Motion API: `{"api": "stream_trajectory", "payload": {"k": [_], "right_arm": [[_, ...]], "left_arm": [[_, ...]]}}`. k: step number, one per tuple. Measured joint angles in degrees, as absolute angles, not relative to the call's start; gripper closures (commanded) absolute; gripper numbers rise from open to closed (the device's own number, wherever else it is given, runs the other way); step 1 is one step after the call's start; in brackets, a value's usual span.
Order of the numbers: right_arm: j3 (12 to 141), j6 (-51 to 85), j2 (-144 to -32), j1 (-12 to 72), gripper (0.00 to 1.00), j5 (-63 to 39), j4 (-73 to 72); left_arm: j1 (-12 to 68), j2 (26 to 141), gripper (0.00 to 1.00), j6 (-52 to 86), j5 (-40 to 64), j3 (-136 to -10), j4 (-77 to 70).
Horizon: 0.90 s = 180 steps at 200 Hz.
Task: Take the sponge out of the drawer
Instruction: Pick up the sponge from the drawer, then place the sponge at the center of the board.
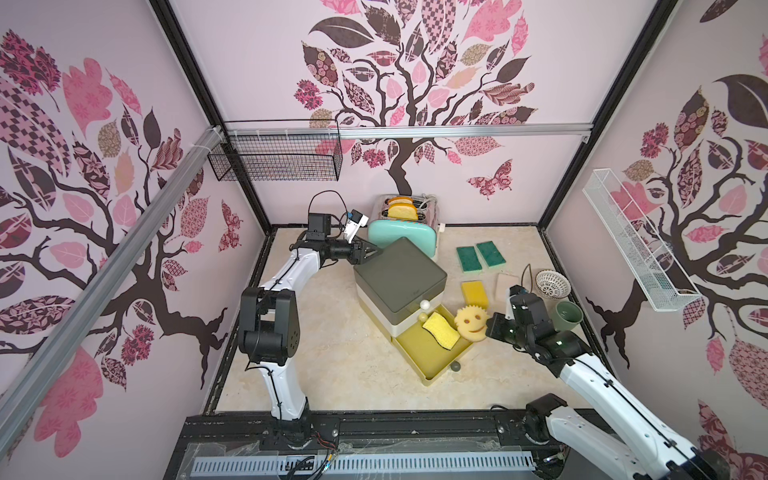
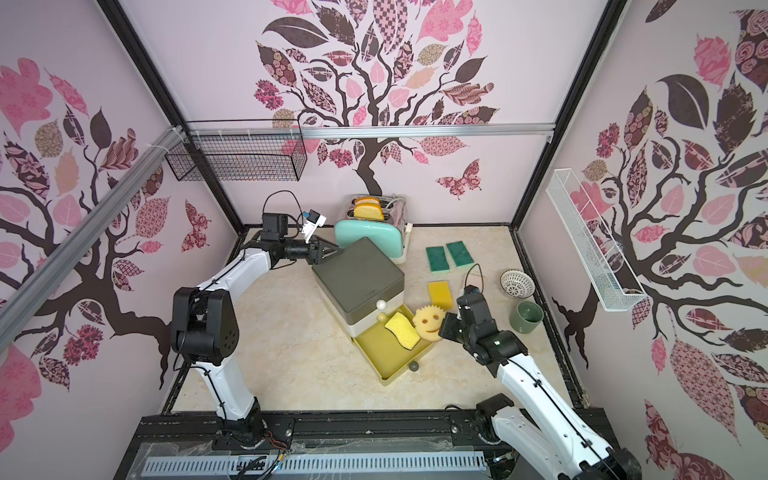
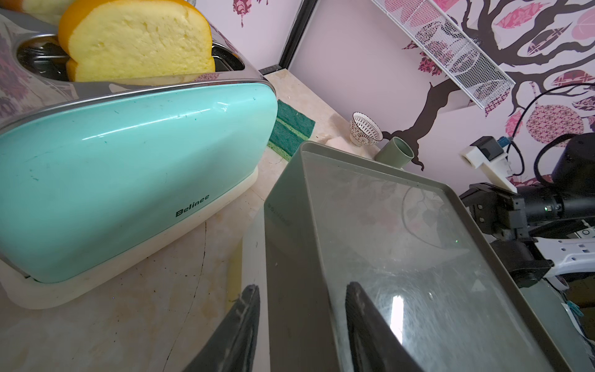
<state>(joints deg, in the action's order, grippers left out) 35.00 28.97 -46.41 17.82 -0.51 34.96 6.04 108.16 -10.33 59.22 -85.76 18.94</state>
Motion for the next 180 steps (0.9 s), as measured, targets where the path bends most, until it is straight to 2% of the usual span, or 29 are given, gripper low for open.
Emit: {"api": "stream_trajectory", "payload": {"k": [56,97,110,124,142,180], "right_arm": [[30.6,35.9,-48.1,8.4,1.0,1.6,32.8],[26.7,39.1,-51.5,6.5,0.99,2.6,31.1],[26.7,39.5,-53.6,6.5,0.91,2.3,29.9],[26.7,39.8,-55.9,6.5,0.67,1.7,28.5],[26.7,38.6,-58.7,6.5,0.56,1.5,27.2],[29.8,34.1,-57.1,6.7,0.53,0.6,28.3]], "left_arm": [[6.0,108.2,0.53,-10.2,59.3,-85.7,18.8],[6.0,108.2,0.53,-9.8,59.5,-85.5,18.4],[6.0,108.2,0.53,-9.8,59.5,-85.5,18.3],[6.0,108.2,0.53,-9.6,59.6,-85.4,18.1],[6.0,108.2,0.53,-9.4,59.7,-85.4,18.1],[6.0,108.2,0.53,-9.4,59.7,-85.4,18.1]]}}
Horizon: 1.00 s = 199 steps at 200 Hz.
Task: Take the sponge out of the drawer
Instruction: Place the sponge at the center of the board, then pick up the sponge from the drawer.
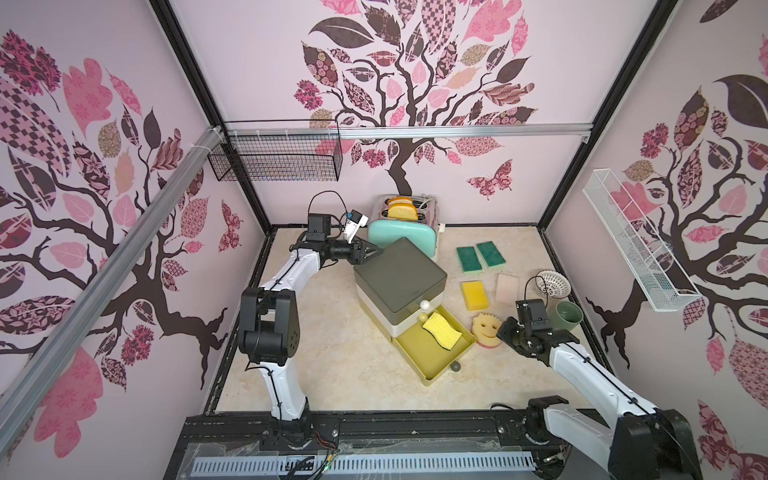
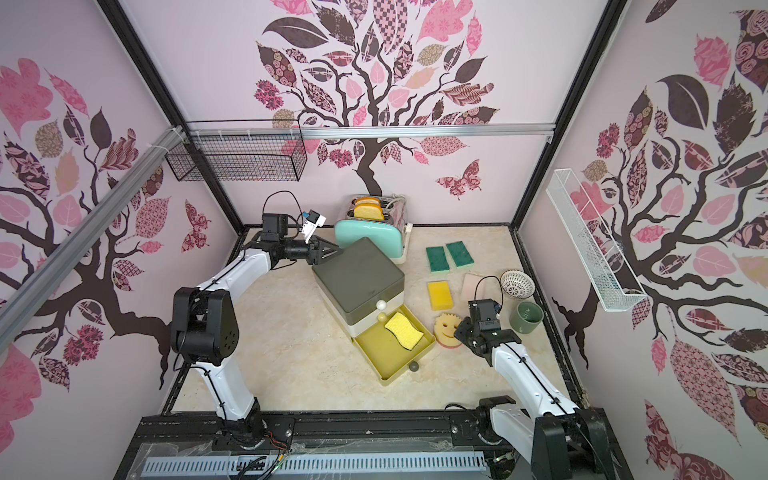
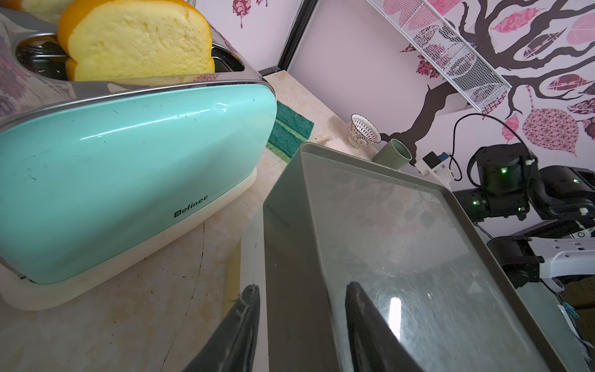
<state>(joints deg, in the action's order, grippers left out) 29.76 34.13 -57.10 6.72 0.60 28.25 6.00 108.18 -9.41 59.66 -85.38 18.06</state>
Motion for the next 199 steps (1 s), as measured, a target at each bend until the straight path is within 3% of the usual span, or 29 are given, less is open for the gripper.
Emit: {"api": "stream_trajectory", "payload": {"k": [30,62,117,199], "right_arm": [[32.8,27.2,-50.8,10.9,0.52,-4.5,27.6],[33.7,20.8,-49.1,24.0,0.53,-6.6,27.4],[34.8,17.0,-62.2,41.5,0.53,0.1,27.4],[38.2,14.0,-73.7,45.6,0.52,5.7,23.4]], "left_arm": [[6.0,108.2,0.53,-9.4,59.7,-85.4,18.1],[6.0,108.3,0.53,-9.3,59.7,-85.4,18.0],[6.0,108.6,0.54,-9.3,60.5,-85.7,18.2],[6.0,108.6,0.54,-9.3,60.7,-85.7,18.2]]}}
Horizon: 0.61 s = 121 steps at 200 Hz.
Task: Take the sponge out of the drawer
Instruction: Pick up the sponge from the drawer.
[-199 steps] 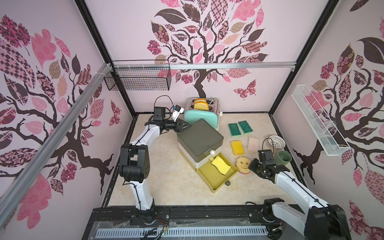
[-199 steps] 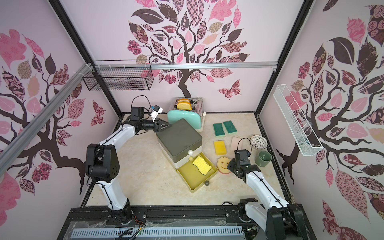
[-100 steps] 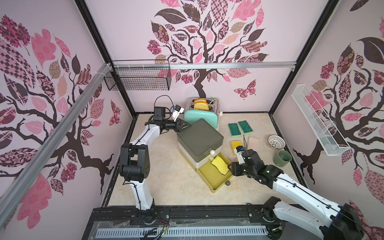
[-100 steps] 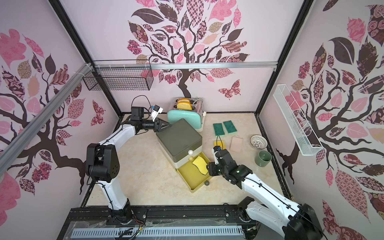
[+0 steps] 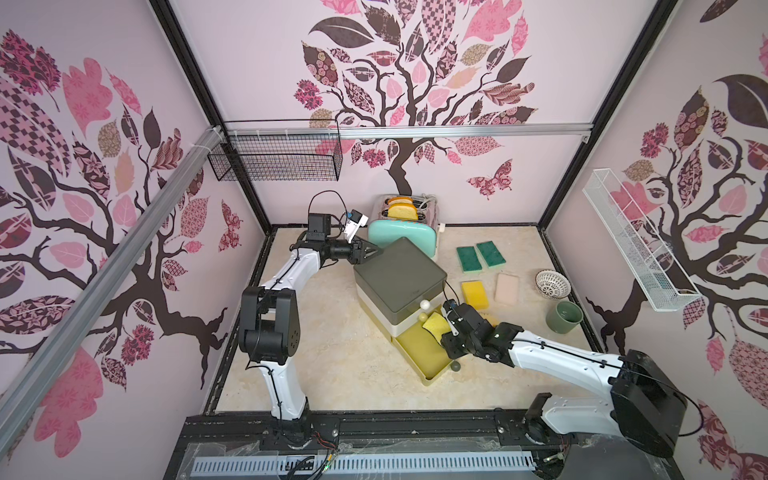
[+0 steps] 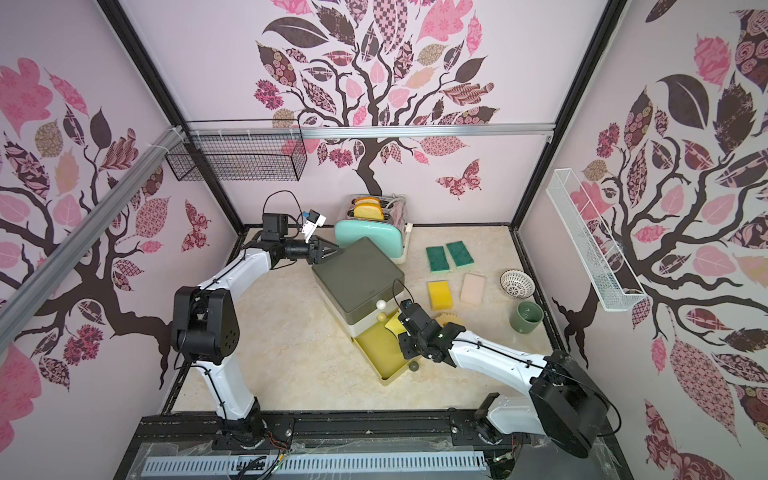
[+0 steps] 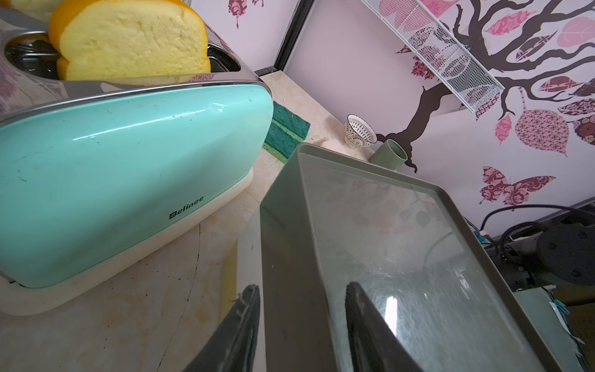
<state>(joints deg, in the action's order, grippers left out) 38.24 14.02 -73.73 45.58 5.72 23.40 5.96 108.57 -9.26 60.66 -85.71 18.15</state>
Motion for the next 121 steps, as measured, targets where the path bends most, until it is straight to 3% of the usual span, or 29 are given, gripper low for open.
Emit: {"api": "stream_trajectory", "payload": {"k": [121], "right_arm": [[39.9,12.7,-82.0,46.8,0.52,8.9,19.8]], "left_arm": [[5.9,108.6,0.54,-9.3,60.7,-85.7,18.3]]}}
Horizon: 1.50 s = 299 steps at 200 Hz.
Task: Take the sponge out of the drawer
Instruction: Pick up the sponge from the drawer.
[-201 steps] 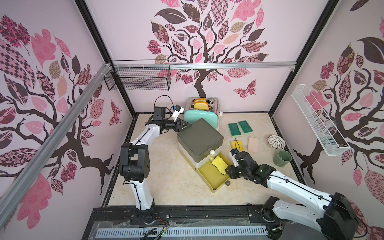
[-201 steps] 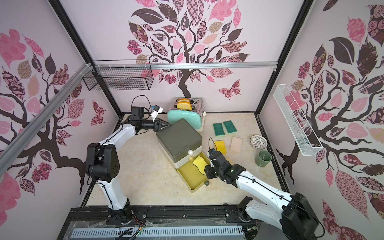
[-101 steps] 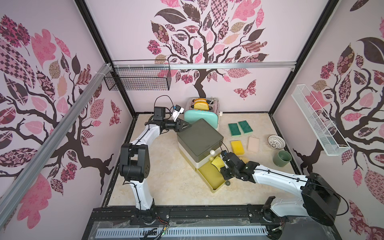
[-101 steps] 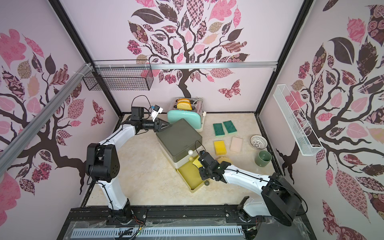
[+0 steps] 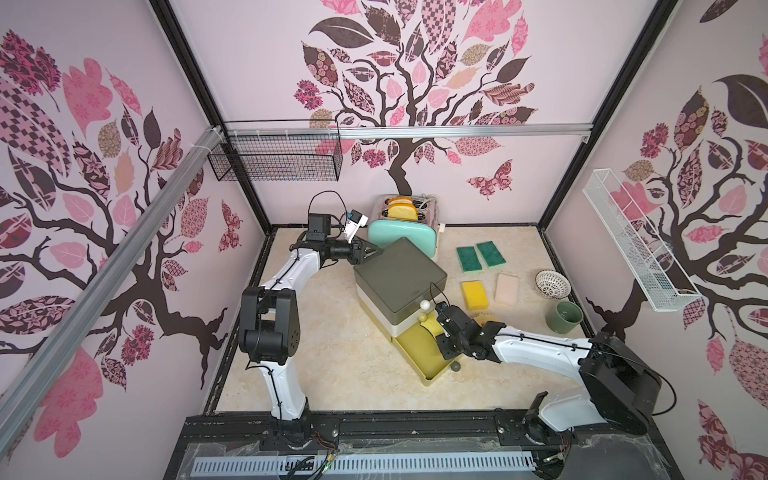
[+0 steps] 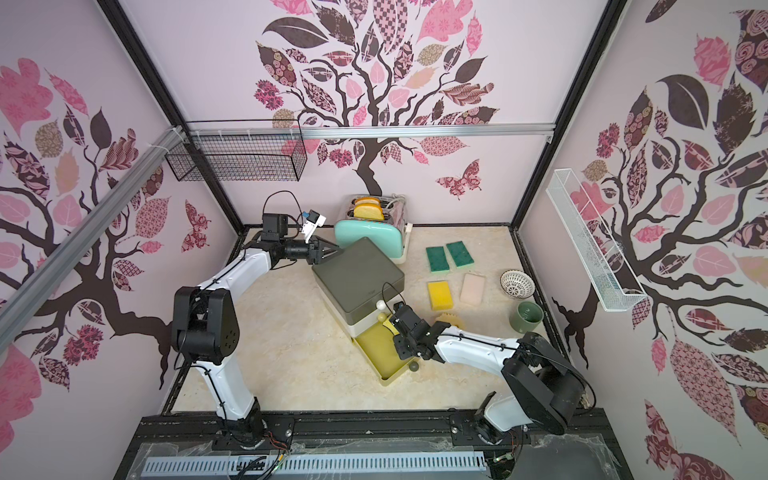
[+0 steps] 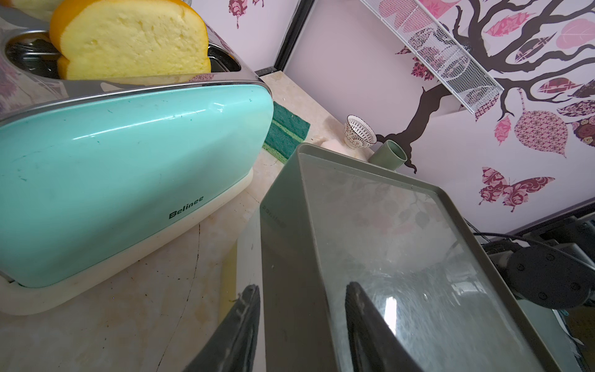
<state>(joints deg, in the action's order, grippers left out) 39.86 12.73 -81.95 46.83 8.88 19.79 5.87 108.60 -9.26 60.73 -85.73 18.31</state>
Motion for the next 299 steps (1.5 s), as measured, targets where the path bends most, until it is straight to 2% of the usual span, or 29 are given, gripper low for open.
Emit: {"api": "stream_trajectory", "payload": {"k": [33,93,115,158,245,280,299], "right_arm": [[40.0,12.9,-82.8,47.1,0.62,10.4,19.8],[40.6,14.2,-84.5,47.5,0.94,12.5,18.9],[40.9,14.3,-84.7,47.5,1.0,12.8,18.9],[42.5,14.3,-82.8,47.6,1.0,12.2,23.1],[49.7,16.2,-65.5,47.6,1.0,8.7,44.3],[49.9,20.1,-60.6,46.9,1.0,15.4,49.8],[49.4,21.8,-58.0,41.8,1.0,18.2,50.1]], "left_arm": [[5.9,108.6,0.54,-9.3,60.8,-85.7,18.3],[5.9,108.6,0.54,-9.2,60.8,-85.7,18.3],[5.9,108.7,0.54,-9.2,60.9,-85.7,18.2],[5.8,108.8,0.54,-9.2,61.1,-85.7,18.2],[5.6,109.2,0.54,-8.5,62.5,-85.7,17.6],[5.6,109.2,0.54,-8.3,62.7,-85.7,17.5],[5.6,109.2,0.54,-8.0,62.7,-85.7,17.2]]}}
